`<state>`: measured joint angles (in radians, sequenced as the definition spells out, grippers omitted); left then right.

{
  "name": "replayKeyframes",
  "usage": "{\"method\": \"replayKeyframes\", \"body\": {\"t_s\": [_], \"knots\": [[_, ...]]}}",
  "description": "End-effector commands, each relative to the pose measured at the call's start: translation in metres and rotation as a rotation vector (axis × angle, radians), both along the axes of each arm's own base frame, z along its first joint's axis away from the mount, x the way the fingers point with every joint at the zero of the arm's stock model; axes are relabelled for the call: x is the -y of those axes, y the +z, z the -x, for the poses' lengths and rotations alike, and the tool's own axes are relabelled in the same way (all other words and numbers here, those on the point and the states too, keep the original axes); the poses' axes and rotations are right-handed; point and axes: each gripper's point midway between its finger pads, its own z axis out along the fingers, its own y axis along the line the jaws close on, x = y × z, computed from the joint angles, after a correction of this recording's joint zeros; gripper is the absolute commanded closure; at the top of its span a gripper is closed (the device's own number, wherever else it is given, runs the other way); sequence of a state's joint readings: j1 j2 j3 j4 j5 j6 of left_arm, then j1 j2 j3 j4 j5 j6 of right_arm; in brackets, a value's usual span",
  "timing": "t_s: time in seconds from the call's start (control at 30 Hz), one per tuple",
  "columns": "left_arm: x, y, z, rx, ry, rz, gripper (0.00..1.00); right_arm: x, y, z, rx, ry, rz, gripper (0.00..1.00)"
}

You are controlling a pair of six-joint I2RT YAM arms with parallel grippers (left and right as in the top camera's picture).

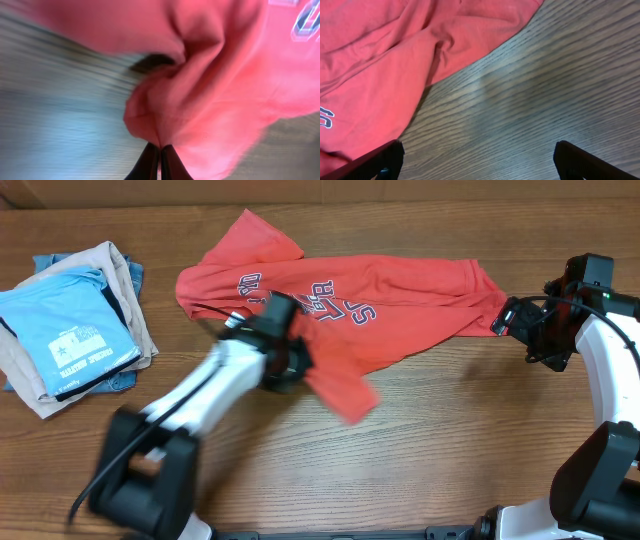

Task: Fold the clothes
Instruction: 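Pull the T-shirt apart with both grippers to spread it flat, then grasp the T-shirt hem corners with both grippers and lift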

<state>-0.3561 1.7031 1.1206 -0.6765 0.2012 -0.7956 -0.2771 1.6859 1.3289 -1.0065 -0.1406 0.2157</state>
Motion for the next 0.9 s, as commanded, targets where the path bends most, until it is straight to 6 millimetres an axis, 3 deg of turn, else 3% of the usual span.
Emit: {"method": "replayKeyframes", "body": {"t_s": [0.0, 0.13, 0.27, 0.57, 0.87], "knots": [[-0.067, 0.034, -0.003, 0.101, 0.021, -0.185, 0.96, 0.004, 0.018, -0.005, 0.053, -0.004, 0.024, 0.0], [-0.136, 0.033, 0.025, -0.033, 0.17, -0.327, 0.96, 0.004, 0.018, -0.004, 0.05, -0.004, 0.023, 0.0], [-0.166, 0.03, 0.036, -0.102, 0.277, -0.324, 0.96, 0.004, 0.017, -0.003, 0.047, -0.004, 0.023, 0.0], [-0.18, 0.029, 0.039, -0.122, 0.302, -0.304, 0.95, 0.002, 0.011, 0.003, 0.019, -0.004, 0.016, 0.01], [-0.181, 0.03, 0.038, -0.114, 0.305, -0.31, 0.93, -0.001, -0.04, 0.012, -0.046, -0.003, -0.004, 0.1]]}}
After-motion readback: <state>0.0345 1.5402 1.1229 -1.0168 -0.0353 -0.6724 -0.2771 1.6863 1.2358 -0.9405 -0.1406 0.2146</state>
